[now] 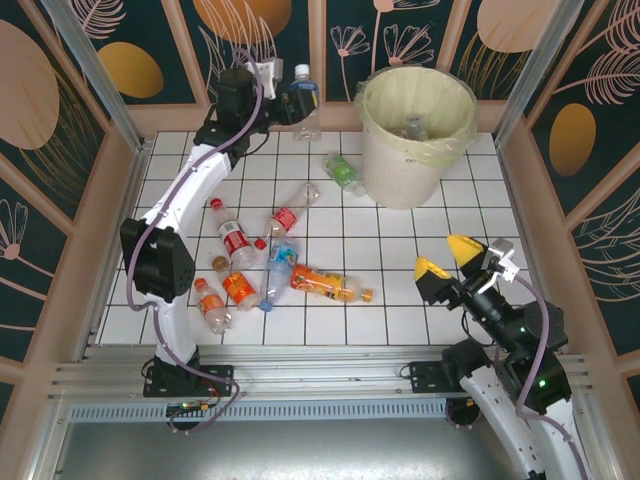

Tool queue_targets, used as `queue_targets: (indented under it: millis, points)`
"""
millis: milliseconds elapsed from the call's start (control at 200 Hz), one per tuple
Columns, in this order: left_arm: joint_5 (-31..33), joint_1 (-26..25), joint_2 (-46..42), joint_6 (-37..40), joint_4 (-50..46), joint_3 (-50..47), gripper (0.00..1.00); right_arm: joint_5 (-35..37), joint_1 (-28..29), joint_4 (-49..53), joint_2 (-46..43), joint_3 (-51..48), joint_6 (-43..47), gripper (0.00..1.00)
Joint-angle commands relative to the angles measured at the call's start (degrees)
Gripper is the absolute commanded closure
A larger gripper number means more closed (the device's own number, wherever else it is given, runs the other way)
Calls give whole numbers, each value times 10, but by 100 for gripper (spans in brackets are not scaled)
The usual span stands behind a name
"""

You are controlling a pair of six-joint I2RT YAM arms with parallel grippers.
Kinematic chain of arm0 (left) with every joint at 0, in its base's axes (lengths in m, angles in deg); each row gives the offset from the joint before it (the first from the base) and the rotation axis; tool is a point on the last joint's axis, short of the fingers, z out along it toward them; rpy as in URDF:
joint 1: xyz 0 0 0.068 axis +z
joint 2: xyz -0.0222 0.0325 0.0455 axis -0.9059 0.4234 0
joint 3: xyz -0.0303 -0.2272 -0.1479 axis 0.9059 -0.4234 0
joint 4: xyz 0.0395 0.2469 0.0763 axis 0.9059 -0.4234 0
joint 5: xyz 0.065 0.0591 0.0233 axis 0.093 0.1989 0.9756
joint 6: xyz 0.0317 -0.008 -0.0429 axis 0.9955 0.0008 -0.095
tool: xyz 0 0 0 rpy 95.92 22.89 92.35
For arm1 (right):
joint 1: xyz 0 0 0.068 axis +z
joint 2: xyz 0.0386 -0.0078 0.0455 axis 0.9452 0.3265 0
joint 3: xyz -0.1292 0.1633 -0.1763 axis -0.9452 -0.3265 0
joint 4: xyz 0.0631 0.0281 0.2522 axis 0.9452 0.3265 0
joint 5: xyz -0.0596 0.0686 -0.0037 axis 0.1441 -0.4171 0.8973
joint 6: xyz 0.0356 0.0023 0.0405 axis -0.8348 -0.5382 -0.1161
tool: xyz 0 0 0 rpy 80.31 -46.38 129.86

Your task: Put the plastic bottles in the bin

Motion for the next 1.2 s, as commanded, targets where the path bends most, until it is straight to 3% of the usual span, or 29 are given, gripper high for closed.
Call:
queue_targets:
  millis: [0,150,455,681,1196]
  points:
    - [19,-24,-2,-37,89,31,37,15,3,-6,-11,-7,3,1]
    - [29,-51,26,-106,188,40,37,24,3,-1,-15,-7,2,1]
    - [59,-108,138,-156,264,169,36,30,3,12,-20,-9,1,1]
    - [78,-129,220,-157,306,250,35,30,3,14,-22,-9,0,1]
    - [96,-154,277,-114,324,254,28,32,3,15,-20,-9,2,1]
